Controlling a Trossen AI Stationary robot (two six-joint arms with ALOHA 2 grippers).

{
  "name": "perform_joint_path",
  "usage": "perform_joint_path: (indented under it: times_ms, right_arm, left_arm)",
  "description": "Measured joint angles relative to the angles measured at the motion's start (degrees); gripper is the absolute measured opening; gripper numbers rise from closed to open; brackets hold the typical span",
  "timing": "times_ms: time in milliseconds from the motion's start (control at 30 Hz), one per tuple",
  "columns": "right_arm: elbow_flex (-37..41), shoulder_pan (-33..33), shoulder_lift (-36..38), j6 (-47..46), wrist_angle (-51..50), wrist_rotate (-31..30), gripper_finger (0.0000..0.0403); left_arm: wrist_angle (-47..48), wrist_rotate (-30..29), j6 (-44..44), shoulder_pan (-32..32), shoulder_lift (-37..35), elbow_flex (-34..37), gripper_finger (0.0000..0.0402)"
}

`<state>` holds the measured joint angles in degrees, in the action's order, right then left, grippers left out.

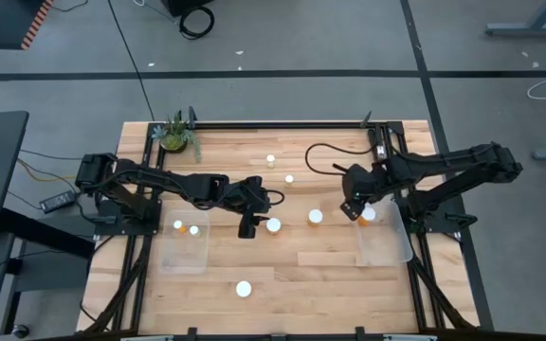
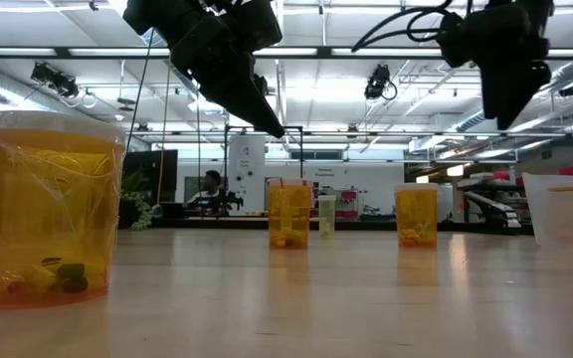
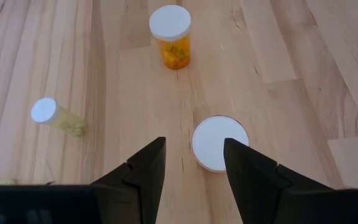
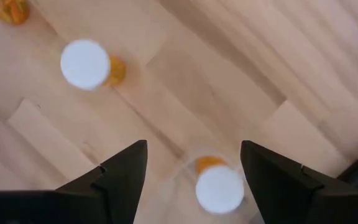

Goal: Pick and place medicine bottles into bin by pill shape (circle, oval)
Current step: Put the big middle right yellow pill bottle into the right transparent bin

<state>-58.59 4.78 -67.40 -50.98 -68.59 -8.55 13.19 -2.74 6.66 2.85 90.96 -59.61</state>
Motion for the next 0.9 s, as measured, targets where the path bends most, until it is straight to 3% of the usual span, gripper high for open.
perform_joint_path:
  times_ms: [333, 700, 900]
  right_arm:
    - [0.0, 0.1, -4.6, 7.9, 5.7, -1.6, 0.0267]
    - [0.0, -0.2, -12.9, 13.4, 15.3, 0.9, 0.0267]
    - [-3.7, 0.4, -16.4, 15.0, 15.9, 1.1, 0.0267]
  left_arm:
    - [-1.2, 0.0, 0.3, 0.0, 0.0, 0.0, 0.0172]
    - [-3.1, 0.1, 7.1, -0.1, -3.0, -0.1, 0.0172]
    - [-5.5, 4.2, 6.0, 0.1, -2.9, 1.1, 0.0172]
